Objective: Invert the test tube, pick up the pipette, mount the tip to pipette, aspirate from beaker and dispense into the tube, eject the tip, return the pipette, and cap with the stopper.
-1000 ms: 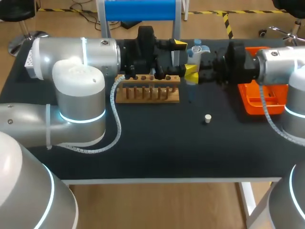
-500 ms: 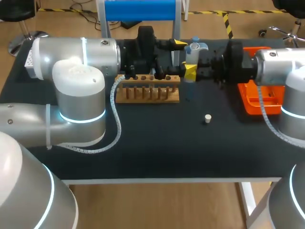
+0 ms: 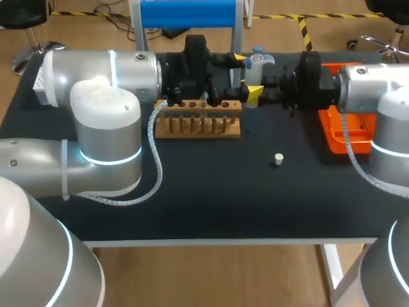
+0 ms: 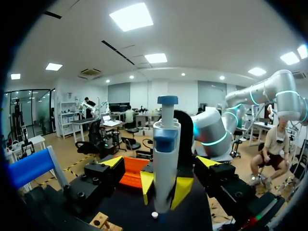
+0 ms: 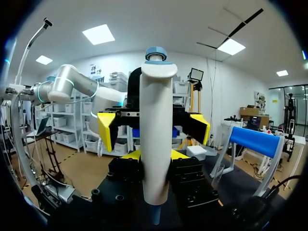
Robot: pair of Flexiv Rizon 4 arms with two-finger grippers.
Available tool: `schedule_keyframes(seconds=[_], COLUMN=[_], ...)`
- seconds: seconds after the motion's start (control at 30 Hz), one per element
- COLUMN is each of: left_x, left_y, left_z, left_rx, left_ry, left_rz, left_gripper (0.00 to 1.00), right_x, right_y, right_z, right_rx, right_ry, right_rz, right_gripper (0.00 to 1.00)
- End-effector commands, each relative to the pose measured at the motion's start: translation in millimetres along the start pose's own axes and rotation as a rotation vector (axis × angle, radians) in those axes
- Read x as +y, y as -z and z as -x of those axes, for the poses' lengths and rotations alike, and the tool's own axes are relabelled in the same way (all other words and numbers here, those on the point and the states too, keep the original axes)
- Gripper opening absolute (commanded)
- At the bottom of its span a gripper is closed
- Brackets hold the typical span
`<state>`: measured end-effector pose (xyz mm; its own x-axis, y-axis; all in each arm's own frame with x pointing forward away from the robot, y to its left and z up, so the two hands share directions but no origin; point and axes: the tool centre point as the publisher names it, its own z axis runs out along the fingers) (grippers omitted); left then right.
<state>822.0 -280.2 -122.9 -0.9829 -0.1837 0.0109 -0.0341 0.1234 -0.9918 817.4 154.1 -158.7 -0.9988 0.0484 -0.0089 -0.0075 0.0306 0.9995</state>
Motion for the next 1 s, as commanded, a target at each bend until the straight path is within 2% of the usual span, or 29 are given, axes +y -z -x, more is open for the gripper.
schedule_keyframes(seconds=[0.03,0.07,0.1,0.17,0.2,0.23,0.27,0.7,0.73,0.77,0.8,1.0], left_x=[-0.6,-0.6,-0.6,-0.6,-0.6,-0.6,-0.6,-0.6,-0.6,-0.6,-0.6,-0.6], left_y=[-1,-1,-1,-1,-1,-1,-1,-1,-1,-1,-1,-1], left_z=[0.4,0.4,0.4,0.4,0.4,0.4,0.4,0.4,0.4,0.4,0.4,0.4], left_rx=[0.001,0.001,0.001,0.001,0.001,0.001,0.001,0.001,0.001,0.001,0.001,0.001], left_ry=[0.000,0.000,0.000,0.000,0.000,0.000,0.000,0.000,0.000,0.000,0.000,0.000], left_rz=[0.003,0.003,0.003,0.003,0.003,0.003,0.003,0.003,0.003,0.003,0.003,0.003], left_gripper=[0.80,0.69,0.49,0.39,0.29,0.13,0.01,0.00,0.00,0.00,0.00,0.00], right_x=[-1,-1,-1,-2,-3,-3,-3,-5,-5,-5,-4,-1], right_y=[-3,-3,-3,-3,-3,-3,-3,-3,-3,-1,1,30], right_z=[2,2,3,4,4,4,5,6,6,5,4,0], right_rx=[-0.002,-0.002,-0.003,-0.007,-0.008,-0.009,-0.010,0.003,0.003,0.002,0.003,0.037], right_ry=[0.001,0.000,0.000,0.000,-0.001,-0.002,-0.002,-0.007,-0.006,-0.004,-0.004,0.004], right_rz=[0.001,-0.001,-0.003,-0.008,-0.009,-0.010,-0.011,-0.021,-0.022,-0.024,-0.025,-0.032], right_gripper=[0.00,0.00,0.00,0.00,0.00,0.00,0.00,0.00,0.06,0.42,1.00,1.00])
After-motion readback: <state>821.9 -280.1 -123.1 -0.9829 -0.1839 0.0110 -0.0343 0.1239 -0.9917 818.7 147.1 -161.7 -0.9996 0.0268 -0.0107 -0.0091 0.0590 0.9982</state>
